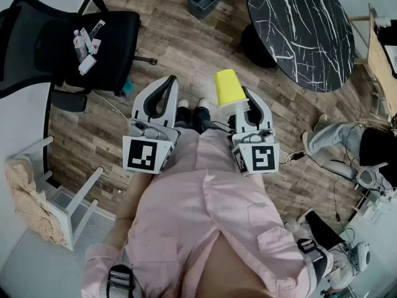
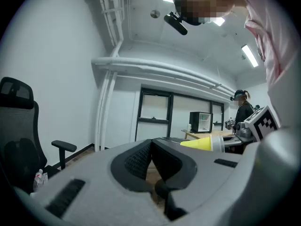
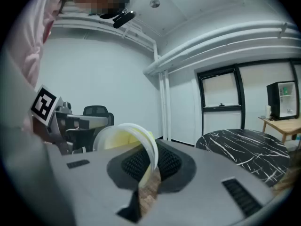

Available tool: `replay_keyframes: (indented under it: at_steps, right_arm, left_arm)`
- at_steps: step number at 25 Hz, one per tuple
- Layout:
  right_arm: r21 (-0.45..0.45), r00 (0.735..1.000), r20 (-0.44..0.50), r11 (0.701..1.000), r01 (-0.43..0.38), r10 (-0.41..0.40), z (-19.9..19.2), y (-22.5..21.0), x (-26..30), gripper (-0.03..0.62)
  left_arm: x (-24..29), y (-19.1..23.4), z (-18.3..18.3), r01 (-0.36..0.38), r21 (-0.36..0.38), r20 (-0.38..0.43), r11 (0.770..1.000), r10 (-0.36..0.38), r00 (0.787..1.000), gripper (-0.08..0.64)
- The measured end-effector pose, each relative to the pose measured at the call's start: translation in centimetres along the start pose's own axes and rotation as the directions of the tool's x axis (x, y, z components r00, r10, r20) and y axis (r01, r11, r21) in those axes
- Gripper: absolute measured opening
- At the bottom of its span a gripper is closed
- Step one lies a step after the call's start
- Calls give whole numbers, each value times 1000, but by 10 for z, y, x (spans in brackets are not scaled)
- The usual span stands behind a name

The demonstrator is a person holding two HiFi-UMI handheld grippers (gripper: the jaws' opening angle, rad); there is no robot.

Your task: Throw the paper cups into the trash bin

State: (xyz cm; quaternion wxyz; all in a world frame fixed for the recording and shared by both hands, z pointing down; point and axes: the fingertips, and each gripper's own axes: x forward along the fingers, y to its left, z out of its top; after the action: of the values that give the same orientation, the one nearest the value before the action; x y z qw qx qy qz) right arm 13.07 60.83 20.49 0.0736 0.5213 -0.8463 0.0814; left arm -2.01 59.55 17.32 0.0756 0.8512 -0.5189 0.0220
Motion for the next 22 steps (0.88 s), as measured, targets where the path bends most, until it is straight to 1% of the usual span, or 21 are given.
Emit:
replay_keyframes:
  at_steps: [2,4,9,13,17,22]
  right_arm:
    - [3,1000,1,1000,4,-4,-1,-4,-2,38]
    - [5,1000,2,1000,8,-8,-2,-7,-3,38]
    - [7,1000,1,1000,10,-10,-1,-12,-5,38]
    - [5,1000,1,1000,8,-8,-1,-18,-7,38]
    - [0,1000,10,1000,3,-3,-1,-26,-10,38]
    - [11,999,36,1000,-8,8,2,-38,-15,40]
  left_arm:
    - [0,-2,-3,6,36,4,999,-6,1000,14]
    - [1,-4,-4,10,52,0,999,-10,1000,15]
    - [3,-7,-3,5,49,-7,999,-4,1000,15]
    - [6,-10,-5,-6,42,-29,999,7,1000,14]
    - [10,-15,-2,-15,46,-1,999,15,1000,14]
    - [13,-23,-1,-40,41,8,998,39,999,14]
